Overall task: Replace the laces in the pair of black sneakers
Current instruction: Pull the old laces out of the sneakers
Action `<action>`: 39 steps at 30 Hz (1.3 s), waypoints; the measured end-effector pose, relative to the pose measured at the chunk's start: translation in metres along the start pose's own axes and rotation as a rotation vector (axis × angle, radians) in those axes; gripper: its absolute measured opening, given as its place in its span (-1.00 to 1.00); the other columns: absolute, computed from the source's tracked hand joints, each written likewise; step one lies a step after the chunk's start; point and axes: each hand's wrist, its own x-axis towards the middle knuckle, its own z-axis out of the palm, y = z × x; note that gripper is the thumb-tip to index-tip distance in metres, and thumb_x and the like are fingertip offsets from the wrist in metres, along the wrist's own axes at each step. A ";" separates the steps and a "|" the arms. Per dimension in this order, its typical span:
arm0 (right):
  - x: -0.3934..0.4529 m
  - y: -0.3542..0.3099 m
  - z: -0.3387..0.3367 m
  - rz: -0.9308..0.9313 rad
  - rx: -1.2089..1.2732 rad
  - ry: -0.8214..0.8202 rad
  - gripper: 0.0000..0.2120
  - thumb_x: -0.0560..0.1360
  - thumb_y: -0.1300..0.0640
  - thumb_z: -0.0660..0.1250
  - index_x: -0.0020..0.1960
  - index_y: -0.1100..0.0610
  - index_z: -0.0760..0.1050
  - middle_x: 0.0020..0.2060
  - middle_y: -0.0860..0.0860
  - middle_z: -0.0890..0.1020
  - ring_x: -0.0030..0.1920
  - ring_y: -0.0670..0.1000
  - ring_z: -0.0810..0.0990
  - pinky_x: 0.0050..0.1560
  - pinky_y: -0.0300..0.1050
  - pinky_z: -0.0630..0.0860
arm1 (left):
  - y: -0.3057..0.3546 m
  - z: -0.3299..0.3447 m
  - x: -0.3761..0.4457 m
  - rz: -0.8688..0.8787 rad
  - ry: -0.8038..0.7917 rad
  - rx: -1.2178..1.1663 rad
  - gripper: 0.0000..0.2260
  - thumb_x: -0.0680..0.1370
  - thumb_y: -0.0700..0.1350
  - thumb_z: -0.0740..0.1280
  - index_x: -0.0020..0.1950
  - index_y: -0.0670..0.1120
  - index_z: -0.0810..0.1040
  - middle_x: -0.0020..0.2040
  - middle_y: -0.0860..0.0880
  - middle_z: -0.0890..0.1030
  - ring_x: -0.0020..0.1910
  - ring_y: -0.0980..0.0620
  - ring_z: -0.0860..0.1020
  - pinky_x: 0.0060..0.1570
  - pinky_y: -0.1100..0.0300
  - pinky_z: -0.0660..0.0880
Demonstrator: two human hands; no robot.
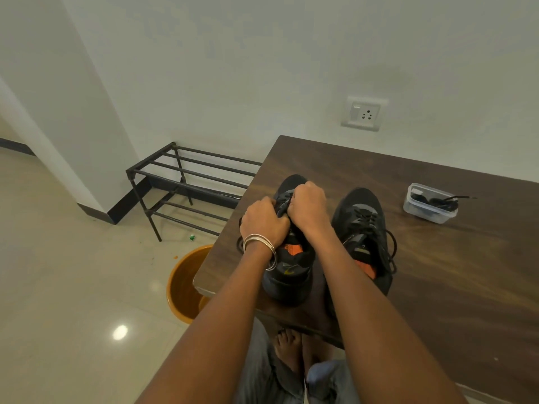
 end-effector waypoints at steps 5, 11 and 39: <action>0.007 0.010 -0.005 0.613 0.683 0.097 -0.91 0.53 0.32 0.20 -0.11 0.27 0.47 -0.10 0.16 0.59 -0.20 0.11 0.57 -0.21 0.01 0.54 | 0.000 -0.001 -0.001 -0.009 -0.011 -0.001 -0.74 0.49 -0.01 0.35 0.13 -0.08 0.58 0.03 -0.07 0.59 0.01 -0.10 0.56 -0.12 0.12 0.41; 0.011 0.017 -0.011 0.553 0.761 0.098 -0.89 0.53 0.29 0.27 0.01 0.14 0.50 0.10 0.11 0.59 -0.03 0.06 0.58 -0.02 0.03 0.60 | -0.002 0.002 0.000 0.015 -0.029 0.006 -0.73 0.49 0.01 0.35 0.14 -0.07 0.58 0.06 -0.07 0.55 0.03 -0.10 0.55 -0.08 0.08 0.46; 0.005 0.009 -0.009 0.053 -0.079 -0.128 -0.88 0.52 0.11 0.36 0.04 0.10 0.58 0.26 0.09 0.45 0.34 0.18 0.28 0.32 0.28 0.21 | -0.003 0.008 0.001 0.028 -0.048 0.087 -0.68 0.52 0.03 0.32 0.21 -0.10 0.52 0.16 -0.10 0.48 0.15 -0.12 0.46 0.00 0.06 0.44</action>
